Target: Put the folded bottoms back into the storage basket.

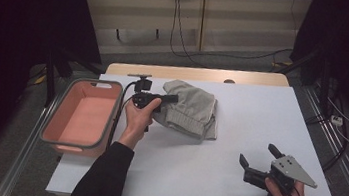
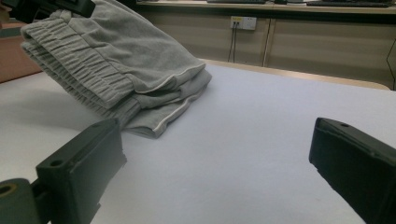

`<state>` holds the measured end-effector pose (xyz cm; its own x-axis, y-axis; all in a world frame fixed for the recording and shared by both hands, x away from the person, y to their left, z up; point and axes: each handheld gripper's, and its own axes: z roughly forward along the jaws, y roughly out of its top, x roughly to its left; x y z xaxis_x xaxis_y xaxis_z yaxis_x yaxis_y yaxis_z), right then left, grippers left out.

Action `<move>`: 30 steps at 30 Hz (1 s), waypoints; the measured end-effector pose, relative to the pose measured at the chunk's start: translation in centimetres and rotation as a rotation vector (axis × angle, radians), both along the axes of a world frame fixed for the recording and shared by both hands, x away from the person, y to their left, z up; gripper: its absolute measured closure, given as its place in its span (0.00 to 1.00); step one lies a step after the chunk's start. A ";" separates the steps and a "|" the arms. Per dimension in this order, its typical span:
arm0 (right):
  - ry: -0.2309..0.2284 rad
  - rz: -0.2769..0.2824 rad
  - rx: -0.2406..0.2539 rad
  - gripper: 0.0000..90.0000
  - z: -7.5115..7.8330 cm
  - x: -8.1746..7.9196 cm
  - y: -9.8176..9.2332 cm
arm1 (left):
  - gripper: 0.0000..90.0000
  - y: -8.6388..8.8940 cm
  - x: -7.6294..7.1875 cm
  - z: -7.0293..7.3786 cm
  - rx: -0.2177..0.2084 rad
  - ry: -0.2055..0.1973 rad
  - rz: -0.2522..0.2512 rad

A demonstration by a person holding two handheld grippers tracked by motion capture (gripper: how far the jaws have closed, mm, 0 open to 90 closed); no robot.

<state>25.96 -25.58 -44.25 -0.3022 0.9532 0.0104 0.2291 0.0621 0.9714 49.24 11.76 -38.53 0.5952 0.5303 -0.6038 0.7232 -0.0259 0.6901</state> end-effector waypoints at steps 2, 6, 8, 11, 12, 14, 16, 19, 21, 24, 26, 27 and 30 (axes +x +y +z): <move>-0.003 0.001 0.001 0.03 0.0 0.0 0.0 | 0.90 0.1 0.0 0.3 0.003 -0.007 0.005; -0.003 -0.001 0.003 0.03 0.0 0.0 0.0 | 0.90 0.5 -0.2 1.0 -0.010 -0.026 0.002; -0.003 0.001 0.001 0.03 0.0 0.0 0.0 | 0.90 0.5 -0.4 1.4 -0.019 -0.037 -0.006; -0.003 0.002 0.000 0.03 0.0 -0.1 0.0 | 0.90 0.6 -0.6 2.0 -0.019 -0.053 -0.014; -0.004 0.000 0.001 0.03 0.0 -0.1 0.0 | 0.90 0.7 -0.7 2.3 -0.013 -0.071 -0.017; -0.005 0.001 0.001 0.03 0.0 0.0 0.0 | 0.90 0.7 -0.8 2.5 -0.012 -0.075 -0.018; -0.004 0.001 0.002 0.03 0.0 0.0 0.0 | 0.90 0.8 -0.9 2.9 -0.011 -0.085 -0.024; -0.005 0.001 0.004 0.03 0.0 0.0 0.0 | 0.91 1.0 -1.1 3.4 -0.019 -0.088 -0.031; -0.004 0.001 0.003 0.03 0.0 0.0 0.0 | 0.91 1.1 -1.2 3.8 -0.018 -0.100 -0.035; -0.006 0.004 0.001 0.03 0.0 -0.1 0.0 | 0.91 1.5 -1.4 4.4 -0.013 -0.118 -0.040; -0.006 0.005 0.001 0.03 0.0 -0.1 0.0 | 0.91 1.7 -1.6 4.8 -0.020 -0.125 -0.042; -0.005 0.005 0.000 0.03 0.0 0.0 0.0 | 0.91 1.8 -1.7 5.0 -0.020 -0.129 -0.045; -0.006 0.004 0.001 0.03 0.0 0.0 0.0 | 0.91 2.1 -1.9 5.4 -0.016 -0.143 -0.048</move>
<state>25.92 -25.63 -44.22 -0.3060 0.9520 0.0096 0.2233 0.0619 0.9728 47.33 13.82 -33.08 0.7003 0.4903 -0.5188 0.6153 -0.0462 0.7869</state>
